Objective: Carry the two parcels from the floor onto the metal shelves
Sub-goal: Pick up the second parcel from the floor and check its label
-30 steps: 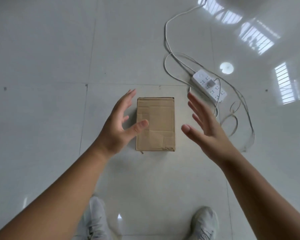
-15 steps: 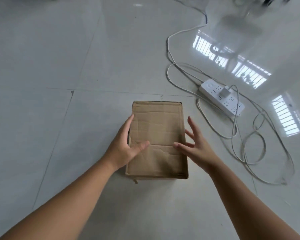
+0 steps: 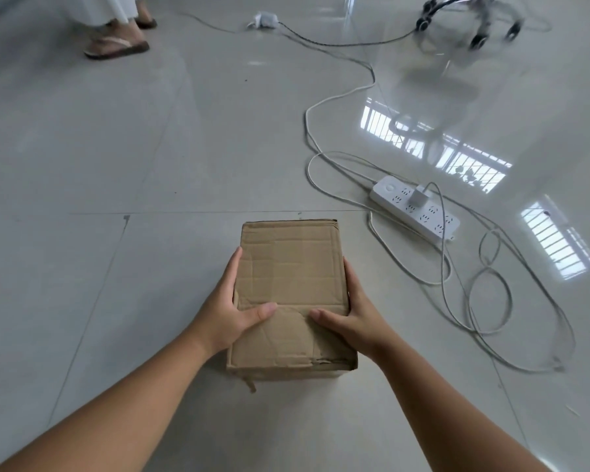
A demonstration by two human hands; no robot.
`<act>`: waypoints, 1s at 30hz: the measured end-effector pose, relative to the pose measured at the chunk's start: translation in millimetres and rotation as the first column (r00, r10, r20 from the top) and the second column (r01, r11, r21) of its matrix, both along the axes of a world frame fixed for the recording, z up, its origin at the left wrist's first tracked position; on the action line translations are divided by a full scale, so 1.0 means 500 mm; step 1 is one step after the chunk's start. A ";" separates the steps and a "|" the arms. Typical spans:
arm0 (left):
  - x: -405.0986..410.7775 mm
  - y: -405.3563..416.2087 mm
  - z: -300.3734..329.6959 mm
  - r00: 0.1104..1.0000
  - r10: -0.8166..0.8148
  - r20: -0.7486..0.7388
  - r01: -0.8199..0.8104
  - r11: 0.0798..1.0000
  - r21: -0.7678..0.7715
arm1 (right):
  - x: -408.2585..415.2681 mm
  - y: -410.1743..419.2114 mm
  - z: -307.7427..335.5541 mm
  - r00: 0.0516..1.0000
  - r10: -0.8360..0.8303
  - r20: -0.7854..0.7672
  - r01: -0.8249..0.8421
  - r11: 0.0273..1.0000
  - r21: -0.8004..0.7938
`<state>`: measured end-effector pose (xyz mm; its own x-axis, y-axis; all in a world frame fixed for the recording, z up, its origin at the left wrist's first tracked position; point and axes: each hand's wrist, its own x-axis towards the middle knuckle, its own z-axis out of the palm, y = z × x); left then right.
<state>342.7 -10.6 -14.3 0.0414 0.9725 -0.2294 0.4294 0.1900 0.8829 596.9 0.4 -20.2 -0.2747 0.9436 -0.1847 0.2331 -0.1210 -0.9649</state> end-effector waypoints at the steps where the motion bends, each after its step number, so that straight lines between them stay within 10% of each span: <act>1: -0.001 0.001 -0.001 1.000 -0.004 0.015 0.004 1.000 -0.008 | -0.001 0.000 -0.001 1.000 0.000 -0.006 0.000 1.000 -0.004; 16: -0.008 -0.004 0.025 0.970 0.025 0.243 -0.039 0.998 0.053 | 0.003 -0.014 0.015 0.987 -0.101 -0.126 0.101 0.995 -0.012; 22: -0.008 0.055 0.118 0.829 0.120 0.546 -0.209 0.972 0.104 | 0.021 0.043 0.105 0.904 -0.297 -0.309 0.307 0.952 -0.016; 30: -0.023 0.068 0.132 0.898 0.048 0.438 -0.013 0.996 -0.083 | 0.050 0.054 0.138 0.977 -0.003 -0.215 -0.019 0.994 -0.103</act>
